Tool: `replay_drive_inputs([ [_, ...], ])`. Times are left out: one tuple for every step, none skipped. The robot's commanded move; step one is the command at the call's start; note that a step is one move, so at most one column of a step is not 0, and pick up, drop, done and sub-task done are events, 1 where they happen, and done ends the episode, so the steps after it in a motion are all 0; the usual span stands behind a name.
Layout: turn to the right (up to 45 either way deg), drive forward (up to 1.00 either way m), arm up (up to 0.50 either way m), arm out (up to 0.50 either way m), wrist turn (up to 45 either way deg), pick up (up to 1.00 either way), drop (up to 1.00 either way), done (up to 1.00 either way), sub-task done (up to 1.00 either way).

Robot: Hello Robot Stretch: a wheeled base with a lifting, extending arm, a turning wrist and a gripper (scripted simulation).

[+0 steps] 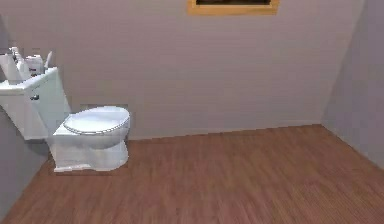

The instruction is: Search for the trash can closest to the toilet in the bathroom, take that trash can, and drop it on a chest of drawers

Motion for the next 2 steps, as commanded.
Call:
replay_drive_inputs([
  [0.0,1.00,0.00,0.00,0.0,0.00,0.00,0.00,0.00],
  [9.0,0.00,0.00,0.00,0.0,0.00,0.00,0.00,0.00],
])
